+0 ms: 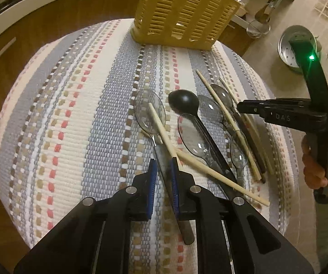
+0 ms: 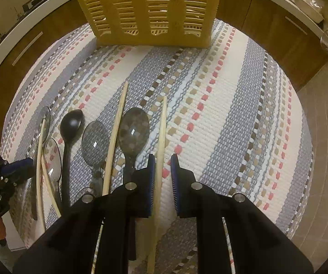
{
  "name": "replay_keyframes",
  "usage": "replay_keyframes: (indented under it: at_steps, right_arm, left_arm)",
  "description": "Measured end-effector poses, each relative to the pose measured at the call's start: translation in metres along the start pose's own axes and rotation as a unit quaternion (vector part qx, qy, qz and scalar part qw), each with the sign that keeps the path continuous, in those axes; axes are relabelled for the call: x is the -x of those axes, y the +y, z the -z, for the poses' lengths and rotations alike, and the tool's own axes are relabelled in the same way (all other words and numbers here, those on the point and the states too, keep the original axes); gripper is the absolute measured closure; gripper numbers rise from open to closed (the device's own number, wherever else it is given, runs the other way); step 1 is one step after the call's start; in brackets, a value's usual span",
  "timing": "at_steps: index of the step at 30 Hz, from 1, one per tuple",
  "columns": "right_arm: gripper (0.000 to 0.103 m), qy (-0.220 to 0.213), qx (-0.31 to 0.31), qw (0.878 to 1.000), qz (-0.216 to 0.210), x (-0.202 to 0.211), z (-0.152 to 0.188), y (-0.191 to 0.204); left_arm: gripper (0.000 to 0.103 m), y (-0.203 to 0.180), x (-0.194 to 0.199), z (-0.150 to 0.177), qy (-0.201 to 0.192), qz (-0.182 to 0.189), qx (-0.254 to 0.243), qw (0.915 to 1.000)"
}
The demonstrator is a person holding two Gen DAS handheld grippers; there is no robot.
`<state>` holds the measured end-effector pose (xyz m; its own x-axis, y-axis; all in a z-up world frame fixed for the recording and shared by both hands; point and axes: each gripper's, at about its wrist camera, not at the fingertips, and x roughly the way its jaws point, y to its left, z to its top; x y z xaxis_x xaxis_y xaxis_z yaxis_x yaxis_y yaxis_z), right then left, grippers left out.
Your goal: Organize utensils
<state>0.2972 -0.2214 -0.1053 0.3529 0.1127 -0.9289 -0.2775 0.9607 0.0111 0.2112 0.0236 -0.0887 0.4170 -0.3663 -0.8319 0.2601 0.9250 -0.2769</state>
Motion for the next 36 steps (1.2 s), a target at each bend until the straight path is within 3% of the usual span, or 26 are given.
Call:
replay_keyframes:
  at_steps: [11, 13, 21, 27, 28, 30, 32, 36]
  right_arm:
    - [0.093, 0.01, 0.015, 1.0, 0.02, -0.003, -0.01, 0.016]
    - [0.098, 0.006, 0.015, 1.0, 0.014, -0.002, -0.009, 0.019]
    - [0.098, -0.005, 0.003, 1.0, 0.01, -0.001, -0.002, 0.023]
    - [0.098, -0.004, -0.005, 1.0, -0.003, -0.002, -0.001, 0.021]
    - [0.098, -0.004, -0.005, 1.0, -0.001, -0.002, -0.002, 0.021]
    - [0.098, -0.002, -0.004, 1.0, 0.0, -0.002, -0.002, 0.015]
    - [0.098, 0.001, -0.011, 1.0, -0.002, -0.001, -0.004, 0.01]
    - [0.098, -0.001, -0.028, 0.999, -0.016, 0.002, -0.009, -0.003]
  left_arm:
    - [0.093, -0.009, -0.022, -0.027, -0.003, -0.022, -0.013, 0.9997]
    - [0.095, -0.005, -0.022, -0.027, -0.008, -0.01, -0.002, 0.9999]
    - [0.102, 0.032, 0.0, -0.015, -0.042, -0.004, 0.057, 0.9975]
    - [0.101, 0.055, 0.005, -0.013, -0.034, 0.013, 0.085, 0.9957]
    - [0.099, 0.057, 0.006, -0.015, -0.038, 0.007, 0.085, 0.9956]
    - [0.073, 0.058, 0.012, -0.02, -0.052, 0.001, 0.076, 0.9958]
    - [0.065, 0.059, 0.015, -0.027, -0.057, -0.004, 0.073, 0.9957]
    - [0.065, 0.054, 0.008, -0.049, -0.043, -0.015, 0.056, 0.9974]
